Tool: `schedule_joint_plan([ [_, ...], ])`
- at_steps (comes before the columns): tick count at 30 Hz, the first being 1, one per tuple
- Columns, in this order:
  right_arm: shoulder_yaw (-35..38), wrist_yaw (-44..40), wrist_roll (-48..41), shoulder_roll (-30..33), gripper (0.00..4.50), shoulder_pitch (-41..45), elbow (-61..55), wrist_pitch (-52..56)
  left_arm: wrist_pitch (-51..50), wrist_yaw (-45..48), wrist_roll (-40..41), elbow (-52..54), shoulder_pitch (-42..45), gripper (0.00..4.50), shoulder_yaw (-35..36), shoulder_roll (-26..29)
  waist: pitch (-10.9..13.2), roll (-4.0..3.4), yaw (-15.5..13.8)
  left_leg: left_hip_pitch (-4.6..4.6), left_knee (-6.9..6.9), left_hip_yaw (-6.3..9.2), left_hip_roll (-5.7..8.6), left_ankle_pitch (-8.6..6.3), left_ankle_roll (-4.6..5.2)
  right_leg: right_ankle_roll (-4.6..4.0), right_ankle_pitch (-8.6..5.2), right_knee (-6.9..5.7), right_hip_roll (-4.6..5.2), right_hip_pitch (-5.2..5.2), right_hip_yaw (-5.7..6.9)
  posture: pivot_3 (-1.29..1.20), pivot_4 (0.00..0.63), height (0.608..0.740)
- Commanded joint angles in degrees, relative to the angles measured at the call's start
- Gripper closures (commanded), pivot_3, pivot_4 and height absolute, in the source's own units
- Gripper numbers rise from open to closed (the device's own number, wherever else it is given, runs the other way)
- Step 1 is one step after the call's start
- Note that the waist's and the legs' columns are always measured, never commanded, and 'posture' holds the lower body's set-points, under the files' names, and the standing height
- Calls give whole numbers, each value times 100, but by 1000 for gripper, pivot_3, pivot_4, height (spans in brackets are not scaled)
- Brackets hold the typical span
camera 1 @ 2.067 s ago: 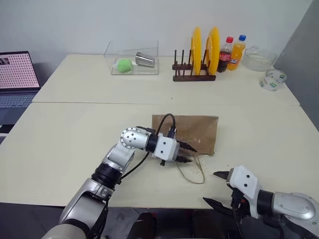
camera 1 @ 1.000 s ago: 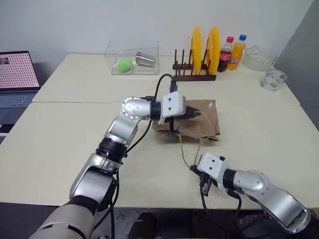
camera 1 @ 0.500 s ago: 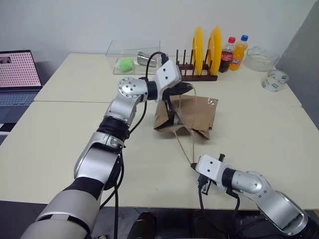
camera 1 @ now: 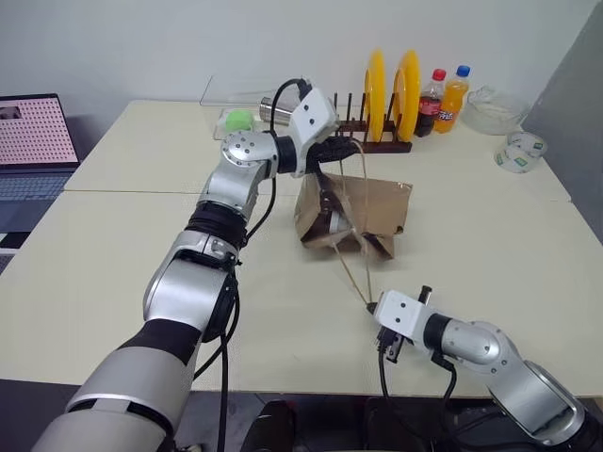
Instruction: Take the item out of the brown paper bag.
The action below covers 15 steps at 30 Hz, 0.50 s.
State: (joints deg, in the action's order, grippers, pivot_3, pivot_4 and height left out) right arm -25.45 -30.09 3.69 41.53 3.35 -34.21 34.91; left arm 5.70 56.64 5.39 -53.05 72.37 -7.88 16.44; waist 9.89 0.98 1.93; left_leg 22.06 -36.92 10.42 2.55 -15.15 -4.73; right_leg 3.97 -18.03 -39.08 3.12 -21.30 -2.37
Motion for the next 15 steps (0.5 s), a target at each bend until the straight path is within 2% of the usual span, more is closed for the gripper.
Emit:
schedule_joint_plan([
  [1, -231, -344, 34, 92, 4487, -283, 345, 154, 216, -465, 162, 68, 597, 4500, 564, 249, 6, 13, 3, 1, 0, 0, -2, 0, 0, 0, 0, 0, -1, -2, 0, 0, 150, 740],
  [10, -83, -277, 233, -44, 4487, -216, 414, 41, 279, -276, 220, -64, 684, 4500, 801, 225, -8, 25, 6, -8, 0, 1, 0, 1, -2, 1, 0, 2, 1, 11, 2, 0, 150, 740],
  [15, 359, -200, 43, -309, 4487, -199, 171, 132, -137, 893, 662, 558, 350, 4500, 799, 303, -9, 25, 20, -8, 0, 0, -1, 3, -5, 1, 0, -1, 0, 8, 2, 0, 150, 740],
])
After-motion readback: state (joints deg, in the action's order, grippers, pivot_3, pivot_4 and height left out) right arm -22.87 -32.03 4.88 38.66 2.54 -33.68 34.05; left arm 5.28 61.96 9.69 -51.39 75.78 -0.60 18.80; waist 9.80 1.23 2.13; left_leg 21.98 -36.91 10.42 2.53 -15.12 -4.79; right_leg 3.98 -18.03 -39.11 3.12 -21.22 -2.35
